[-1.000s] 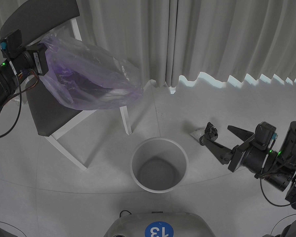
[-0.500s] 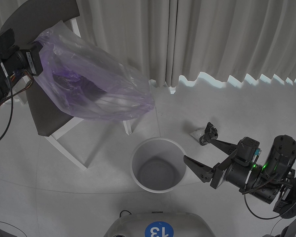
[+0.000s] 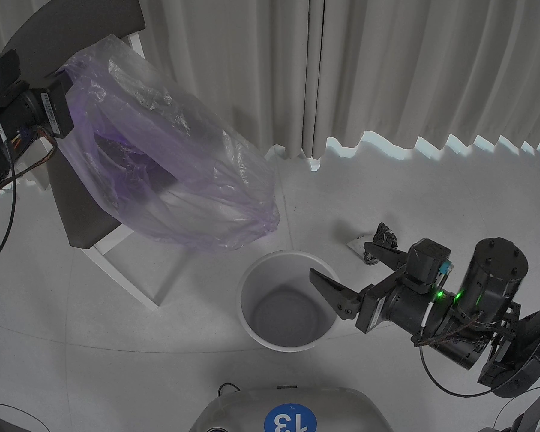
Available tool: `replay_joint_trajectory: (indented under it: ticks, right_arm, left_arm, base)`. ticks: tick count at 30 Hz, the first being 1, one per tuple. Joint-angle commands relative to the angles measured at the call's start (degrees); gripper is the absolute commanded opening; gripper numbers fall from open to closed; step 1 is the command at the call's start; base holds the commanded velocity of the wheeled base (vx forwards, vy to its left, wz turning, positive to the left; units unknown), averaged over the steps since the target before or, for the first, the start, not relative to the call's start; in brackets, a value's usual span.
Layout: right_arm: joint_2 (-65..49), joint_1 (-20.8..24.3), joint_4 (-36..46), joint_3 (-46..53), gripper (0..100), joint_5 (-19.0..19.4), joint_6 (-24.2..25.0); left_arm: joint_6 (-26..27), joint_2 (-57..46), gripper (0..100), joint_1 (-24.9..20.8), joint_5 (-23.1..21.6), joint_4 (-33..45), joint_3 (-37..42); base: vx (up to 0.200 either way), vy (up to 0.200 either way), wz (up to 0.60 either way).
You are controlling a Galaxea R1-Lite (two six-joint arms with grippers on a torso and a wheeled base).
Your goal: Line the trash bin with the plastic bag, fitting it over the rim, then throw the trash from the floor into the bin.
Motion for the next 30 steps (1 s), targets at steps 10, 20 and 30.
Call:
replay_joint_trajectory:
  ticks: [10, 20, 30]
  right_arm:
    - [12.2, 4.0, -0.5, -10.1, 100, -3.6, 0.3]
    - [19.7, 4.9, -0.5, -16.2, 100, -3.7, -0.1]
    - [24.6, 6.5, -0.5, -19.7, 100, -6.3, -0.2]
  left_arm:
    - [0.1, -1.8, 0, -1.1, 0.0, 0.0, 2.3]
    - [0.1, -1.5, 0, -1.4, 0.0, 0.0, 1.4]
    - [0.2, -1.3, 0, -1.9, 0.0, 1.1, 0.0]
  base:
    - [0.0, 0.0, 0.0]
    - [0.0, 0.0, 0.0]
    - [0.0, 0.0, 0.0]
